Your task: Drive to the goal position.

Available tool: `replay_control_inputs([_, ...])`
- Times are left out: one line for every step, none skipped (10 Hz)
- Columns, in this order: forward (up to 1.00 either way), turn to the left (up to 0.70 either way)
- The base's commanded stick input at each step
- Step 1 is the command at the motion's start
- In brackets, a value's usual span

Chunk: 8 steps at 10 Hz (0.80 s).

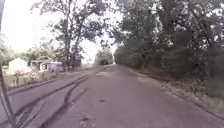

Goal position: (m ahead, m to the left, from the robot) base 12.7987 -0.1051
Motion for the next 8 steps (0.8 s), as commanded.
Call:
replay_control_inputs([0.70,0.00])
replay_control_inputs([0.70,0.00])
replay_control_inputs([0.70,0.00])
replay_control_inputs([0.70,0.00])
replay_control_inputs([0.70,0.00])
replay_control_inputs([0.70,0.00])
replay_control_inputs([0.70,0.00])
replay_control_inputs([0.70,0.00])
